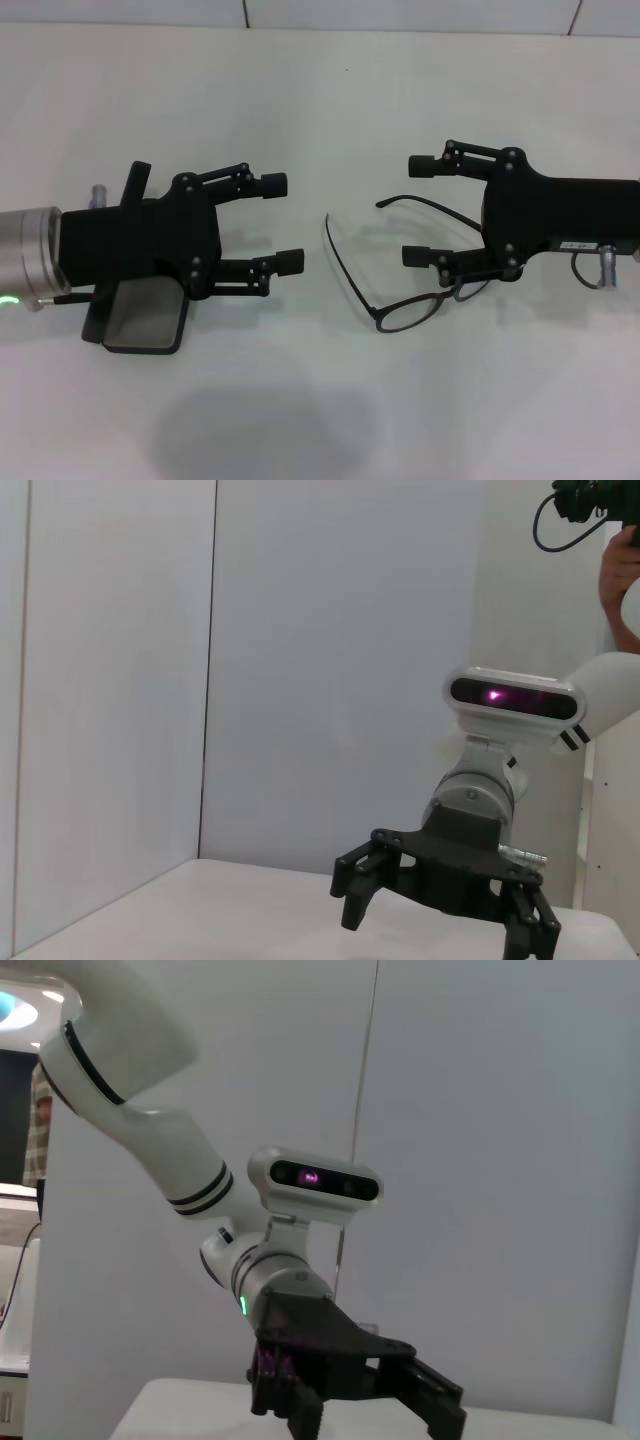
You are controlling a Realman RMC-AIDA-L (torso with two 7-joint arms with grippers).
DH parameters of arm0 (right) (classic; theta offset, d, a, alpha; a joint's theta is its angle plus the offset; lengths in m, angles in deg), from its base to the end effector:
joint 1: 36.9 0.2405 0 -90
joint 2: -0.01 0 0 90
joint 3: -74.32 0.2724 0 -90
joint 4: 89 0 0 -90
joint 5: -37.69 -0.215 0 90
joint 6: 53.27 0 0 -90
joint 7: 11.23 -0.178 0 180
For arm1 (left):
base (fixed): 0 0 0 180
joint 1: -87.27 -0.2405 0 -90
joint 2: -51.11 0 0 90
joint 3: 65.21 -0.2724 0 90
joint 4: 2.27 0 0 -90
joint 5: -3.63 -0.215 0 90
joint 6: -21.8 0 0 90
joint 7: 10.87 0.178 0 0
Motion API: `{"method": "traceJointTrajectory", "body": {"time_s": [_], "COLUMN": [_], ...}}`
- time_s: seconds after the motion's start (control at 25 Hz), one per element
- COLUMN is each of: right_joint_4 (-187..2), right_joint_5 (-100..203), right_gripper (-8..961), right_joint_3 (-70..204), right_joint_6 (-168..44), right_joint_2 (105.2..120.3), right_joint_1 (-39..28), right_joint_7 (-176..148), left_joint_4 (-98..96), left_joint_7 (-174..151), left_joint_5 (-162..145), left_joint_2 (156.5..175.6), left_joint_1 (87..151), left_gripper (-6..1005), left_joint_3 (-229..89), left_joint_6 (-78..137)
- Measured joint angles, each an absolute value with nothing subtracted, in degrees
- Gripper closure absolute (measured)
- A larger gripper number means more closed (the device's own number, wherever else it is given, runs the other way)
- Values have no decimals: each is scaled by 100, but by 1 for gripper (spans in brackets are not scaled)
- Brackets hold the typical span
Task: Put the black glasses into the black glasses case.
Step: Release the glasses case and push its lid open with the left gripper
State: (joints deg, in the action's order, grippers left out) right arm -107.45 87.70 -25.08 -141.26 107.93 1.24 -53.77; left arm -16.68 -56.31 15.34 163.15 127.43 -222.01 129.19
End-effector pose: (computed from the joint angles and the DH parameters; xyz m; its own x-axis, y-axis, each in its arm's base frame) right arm 0.1992 0.3520 -0.0524 0.7700 0.1747 -0.6137 0.0594 -0.9772 -0.2036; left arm -0.2542 0.3183 -0.0264 0.7462 0.0694 0.6621 0.1822 -0.9778 -0.1030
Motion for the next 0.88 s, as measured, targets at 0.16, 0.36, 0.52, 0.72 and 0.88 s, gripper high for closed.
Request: {"method": "traceJointTrajectory", "body": {"time_s": [0.16, 0.36, 0.52, 0.72, 0.88], "right_joint_4": [-10745, -10745, -10745, -10745, -10745], "right_joint_5": [8769, 8769, 8769, 8769, 8770], "right_gripper": [84, 83, 83, 84, 84], "right_joint_3": [-2508, -2508, -2508, -2508, -2508], "right_joint_6": [-14074, -14010, -13975, -13933, -13931], "right_joint_2": [10795, 10807, 10816, 10826, 10835], "right_joint_1": [124, 124, 122, 109, 107], "right_joint_7": [-5377, -5370, -5368, -5367, -5322], "left_joint_4": [-1668, -1685, -2048, -3125, -3875], "left_joint_7": [-5628, -5757, -6419, -7923, -8817], "left_joint_5": [1534, 1736, 2216, 2441, 2540], "left_joint_2": [16320, 16320, 16323, 16327, 16398], "left_joint_1": [12727, 12679, 12636, 12799, 12837], "left_gripper": [141, 144, 147, 150, 152], "left_joint_3": [-22198, -22171, -22184, -22323, -22778], "left_joint_6": [12912, 12911, 12911, 12882, 12784]}}
